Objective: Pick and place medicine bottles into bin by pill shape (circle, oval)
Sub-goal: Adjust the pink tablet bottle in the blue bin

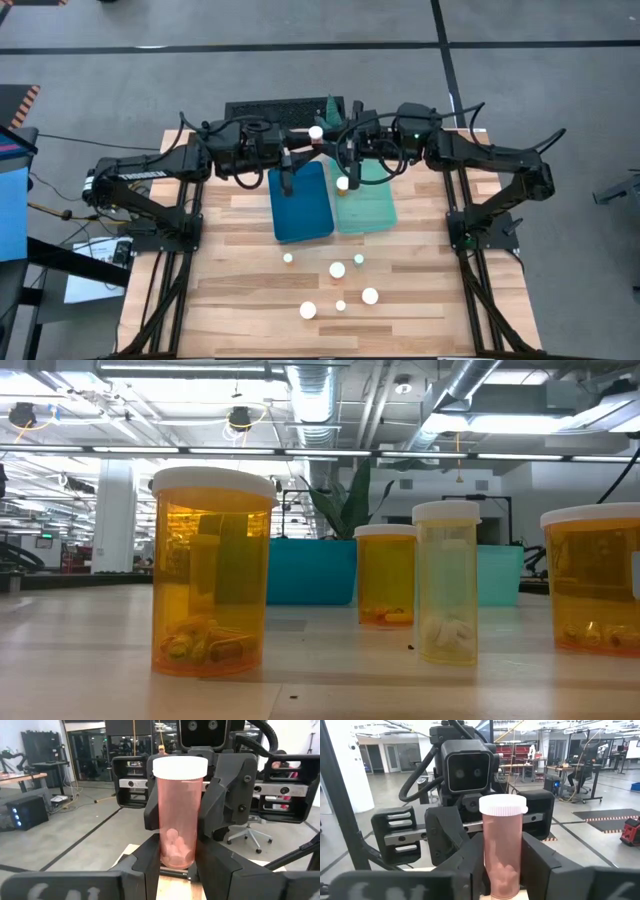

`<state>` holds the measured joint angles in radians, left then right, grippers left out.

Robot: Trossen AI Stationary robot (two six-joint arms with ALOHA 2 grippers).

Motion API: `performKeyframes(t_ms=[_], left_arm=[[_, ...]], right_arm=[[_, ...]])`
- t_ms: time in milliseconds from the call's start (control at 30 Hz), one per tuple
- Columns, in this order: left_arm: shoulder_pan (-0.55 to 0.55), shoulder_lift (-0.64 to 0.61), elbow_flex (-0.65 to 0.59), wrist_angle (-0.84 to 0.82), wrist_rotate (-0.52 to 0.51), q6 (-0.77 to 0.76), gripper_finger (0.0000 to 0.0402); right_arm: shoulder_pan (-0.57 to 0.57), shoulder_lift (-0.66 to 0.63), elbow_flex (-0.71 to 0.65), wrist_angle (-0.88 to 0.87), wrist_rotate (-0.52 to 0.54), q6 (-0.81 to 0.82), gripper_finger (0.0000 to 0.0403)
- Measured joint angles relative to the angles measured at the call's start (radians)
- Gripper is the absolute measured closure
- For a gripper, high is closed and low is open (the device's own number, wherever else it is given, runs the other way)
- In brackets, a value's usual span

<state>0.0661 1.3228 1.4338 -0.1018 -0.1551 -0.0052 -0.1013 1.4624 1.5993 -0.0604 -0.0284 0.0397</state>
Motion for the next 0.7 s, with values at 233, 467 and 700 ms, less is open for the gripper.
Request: performKeyframes(t_ms=[233, 467, 700], left_arm=[[0.0, -0.003, -0.001, 0.008, -0.006, 0.004, 0.03], [0.0, 0.0, -0.001, 0.008, -0.013, -0.007, 0.03], [0.0, 0.002, -0.001, 0.002, 0.005, -0.008, 0.0275]], right_arm=[[-0.001, 0.0, 0.0, -0.007, 0.0, 0.0, 0.0296], [-0.002, -0.001, 0.0, -0.013, 0.0, 0.001, 0.0296], [-0.006, -0.003, 0.0, -0.018, -0.002, 0.006, 0.0301]])
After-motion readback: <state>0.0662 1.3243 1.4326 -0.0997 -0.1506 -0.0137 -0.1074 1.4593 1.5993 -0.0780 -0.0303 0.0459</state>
